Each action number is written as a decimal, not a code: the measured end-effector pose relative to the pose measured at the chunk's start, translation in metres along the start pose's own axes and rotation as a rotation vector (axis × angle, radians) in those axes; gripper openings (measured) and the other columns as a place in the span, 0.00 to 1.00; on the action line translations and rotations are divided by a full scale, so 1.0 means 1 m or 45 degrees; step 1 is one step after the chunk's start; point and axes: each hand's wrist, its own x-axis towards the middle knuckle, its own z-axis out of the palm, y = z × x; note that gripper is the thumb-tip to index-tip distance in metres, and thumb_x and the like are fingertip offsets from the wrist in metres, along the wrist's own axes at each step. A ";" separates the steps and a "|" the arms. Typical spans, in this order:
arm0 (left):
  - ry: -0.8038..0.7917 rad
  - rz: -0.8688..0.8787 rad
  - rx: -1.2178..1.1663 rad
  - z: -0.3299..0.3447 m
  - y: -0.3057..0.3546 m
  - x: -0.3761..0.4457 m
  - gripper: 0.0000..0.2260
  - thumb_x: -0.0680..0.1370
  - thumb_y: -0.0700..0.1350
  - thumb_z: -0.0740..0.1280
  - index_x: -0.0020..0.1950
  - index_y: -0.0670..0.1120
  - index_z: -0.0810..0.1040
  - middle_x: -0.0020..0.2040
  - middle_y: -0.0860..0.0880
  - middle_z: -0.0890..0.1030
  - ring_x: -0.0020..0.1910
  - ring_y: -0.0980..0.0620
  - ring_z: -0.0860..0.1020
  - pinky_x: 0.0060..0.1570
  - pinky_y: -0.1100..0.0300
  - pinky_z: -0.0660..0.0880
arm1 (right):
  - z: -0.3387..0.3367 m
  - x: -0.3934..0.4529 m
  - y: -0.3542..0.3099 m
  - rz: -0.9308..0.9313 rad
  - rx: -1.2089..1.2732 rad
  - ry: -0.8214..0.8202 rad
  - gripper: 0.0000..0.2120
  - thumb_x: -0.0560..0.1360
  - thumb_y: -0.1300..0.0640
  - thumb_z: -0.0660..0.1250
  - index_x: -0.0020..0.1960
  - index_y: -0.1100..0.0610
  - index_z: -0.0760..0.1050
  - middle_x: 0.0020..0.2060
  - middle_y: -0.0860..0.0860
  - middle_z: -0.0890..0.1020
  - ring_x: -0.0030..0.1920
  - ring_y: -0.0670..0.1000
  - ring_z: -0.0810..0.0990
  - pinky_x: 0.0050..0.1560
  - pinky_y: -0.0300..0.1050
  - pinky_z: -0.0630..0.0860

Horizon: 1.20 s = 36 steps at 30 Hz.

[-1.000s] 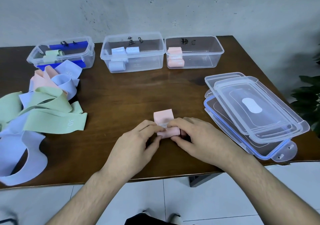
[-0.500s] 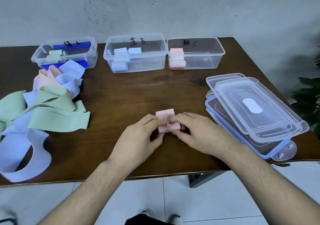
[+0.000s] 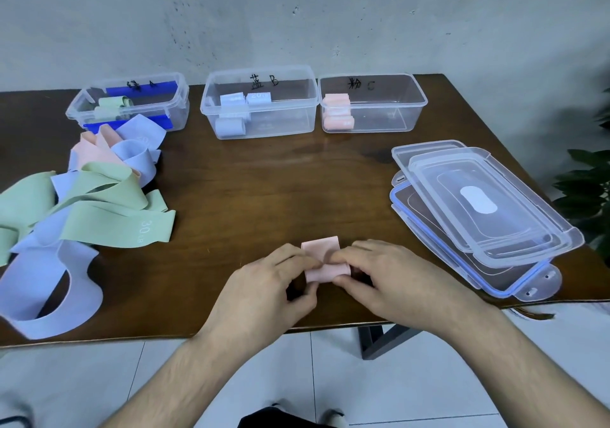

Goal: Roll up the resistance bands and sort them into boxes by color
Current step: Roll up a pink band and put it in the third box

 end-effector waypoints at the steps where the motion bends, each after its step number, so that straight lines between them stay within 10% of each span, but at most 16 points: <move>1: -0.004 -0.012 0.001 0.000 0.000 0.001 0.13 0.75 0.55 0.64 0.57 0.57 0.81 0.53 0.62 0.76 0.35 0.59 0.68 0.29 0.62 0.73 | 0.000 -0.001 0.000 0.004 0.008 0.018 0.11 0.81 0.44 0.60 0.62 0.41 0.73 0.39 0.39 0.70 0.45 0.39 0.68 0.50 0.35 0.68; 36: 0.073 -0.052 -0.026 0.004 0.003 0.009 0.11 0.76 0.46 0.71 0.58 0.55 0.79 0.53 0.60 0.73 0.32 0.55 0.70 0.30 0.69 0.69 | 0.000 0.016 0.009 0.039 0.088 0.138 0.09 0.81 0.46 0.62 0.60 0.44 0.75 0.46 0.40 0.77 0.52 0.42 0.72 0.53 0.40 0.73</move>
